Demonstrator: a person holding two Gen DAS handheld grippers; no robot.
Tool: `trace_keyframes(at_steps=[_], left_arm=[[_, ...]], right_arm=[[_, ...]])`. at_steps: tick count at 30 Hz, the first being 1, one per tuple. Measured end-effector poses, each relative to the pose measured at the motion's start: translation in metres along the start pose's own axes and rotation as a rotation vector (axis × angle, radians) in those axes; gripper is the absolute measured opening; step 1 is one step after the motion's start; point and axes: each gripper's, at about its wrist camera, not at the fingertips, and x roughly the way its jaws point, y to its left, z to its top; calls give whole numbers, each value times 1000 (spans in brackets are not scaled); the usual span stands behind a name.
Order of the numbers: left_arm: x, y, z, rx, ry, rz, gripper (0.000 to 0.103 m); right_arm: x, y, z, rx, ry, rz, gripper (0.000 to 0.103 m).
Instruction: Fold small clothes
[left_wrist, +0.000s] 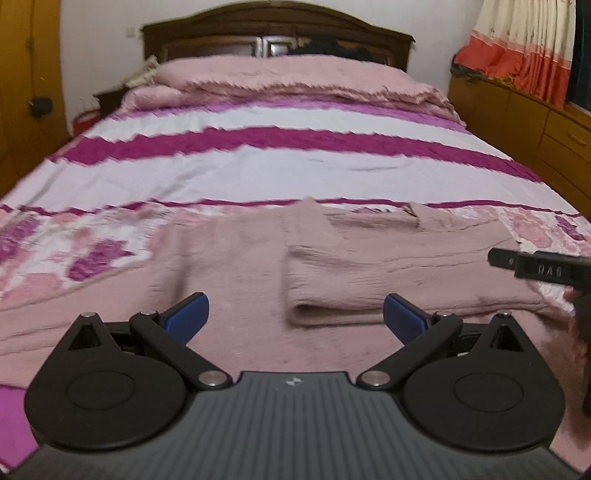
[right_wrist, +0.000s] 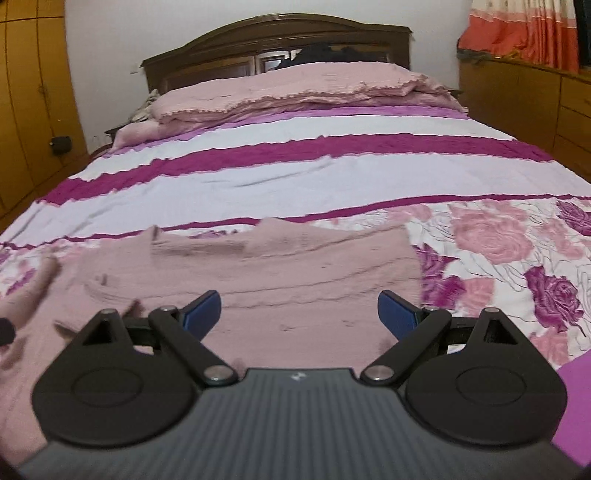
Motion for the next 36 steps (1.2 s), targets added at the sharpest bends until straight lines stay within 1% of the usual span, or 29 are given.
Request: trace_keyframes(at_steps=[3, 6, 9, 11, 12, 13, 14, 15, 16, 17, 18, 19, 20, 22, 26, 29, 31, 34, 36], left_arm=[[19, -17, 4, 34, 6, -24, 103], [38, -37, 5, 95, 10, -36, 102], [56, -54, 3, 149, 18, -33, 94], [70, -60, 1, 171, 30, -22, 84], [78, -63, 1, 177, 42, -18, 81], [86, -65, 1, 178, 56, -13, 76], [93, -65, 0, 175, 68, -10, 66], [100, -66, -1, 176, 76, -5, 58], [103, -66, -2, 182, 73, 2, 43], [104, -67, -2, 194, 60, 17, 34], [104, -65, -2, 194, 54, 9, 29], [102, -62, 0, 177, 47, -6, 22], [99, -58, 2, 158, 41, -11, 20], [91, -50, 6, 132, 16, -2, 18], [72, -21, 14, 56, -50, 56, 18], [64, 1, 17, 30, -72, 118, 18], [62, 17, 16, 10, -63, 146, 18], [65, 42, 13, -47, -29, 172, 18], [67, 57, 9, -71, -3, 208, 18]], right_arm=[[8, -8, -6, 1, 7, -5, 93], [14, -14, -13, 21, 28, -5, 93], [22, -22, -18, 61, 56, 15, 93], [23, -22, -21, 71, 63, 25, 93], [24, -22, -22, 71, 64, 29, 93], [24, -22, -23, 71, 66, 32, 93], [25, -22, -23, 71, 66, 34, 93], [26, -22, -24, 71, 67, 35, 93], [27, -22, -25, 72, 68, 35, 93], [28, -23, -25, 72, 69, 36, 93], [28, -23, -26, 74, 68, 38, 93], [28, -23, -26, 76, 67, 39, 93], [28, -23, -26, 80, 67, 41, 93], [29, -24, -26, 84, 66, 42, 93], [28, -24, -27, 83, 63, 42, 93], [29, -24, -27, 79, 62, 38, 93], [29, -23, -27, 73, 62, 34, 93], [29, -23, -27, 71, 63, 32, 93], [29, -23, -28, 71, 64, 32, 93]])
